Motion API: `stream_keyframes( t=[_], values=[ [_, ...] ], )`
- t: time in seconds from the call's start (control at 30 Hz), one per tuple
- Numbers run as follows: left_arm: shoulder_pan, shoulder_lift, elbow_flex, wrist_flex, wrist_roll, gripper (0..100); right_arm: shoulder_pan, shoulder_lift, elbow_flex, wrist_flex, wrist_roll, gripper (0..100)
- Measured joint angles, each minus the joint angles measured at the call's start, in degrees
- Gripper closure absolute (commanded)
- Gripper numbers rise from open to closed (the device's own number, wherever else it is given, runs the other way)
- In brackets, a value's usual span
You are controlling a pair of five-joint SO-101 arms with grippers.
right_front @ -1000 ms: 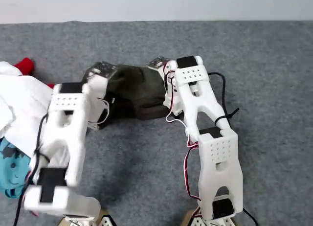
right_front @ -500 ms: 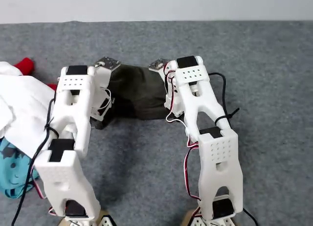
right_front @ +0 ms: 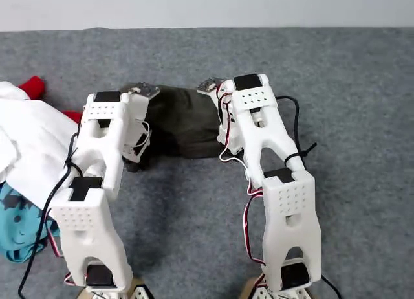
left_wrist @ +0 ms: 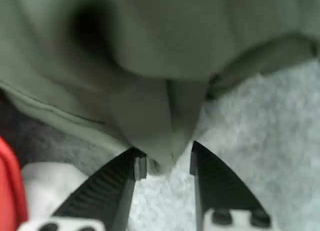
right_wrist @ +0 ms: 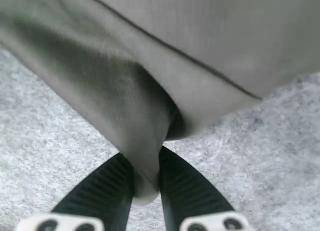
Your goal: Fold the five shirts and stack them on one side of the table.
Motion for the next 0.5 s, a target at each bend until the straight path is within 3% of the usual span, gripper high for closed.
stream_keyframes(
  t=[0.13, 0.5],
  values=[
    [0.0, 0.4, 0.0, -3.2, 1.5, 100, 0.0, 0.0, 0.0, 0.0, 0.0, 98.8],
    [0.0, 0.4, 0.0, -2.7, 1.9, 100, 0.8, -0.4, 0.0, 1.1, 0.0, 98.8]
  ],
)
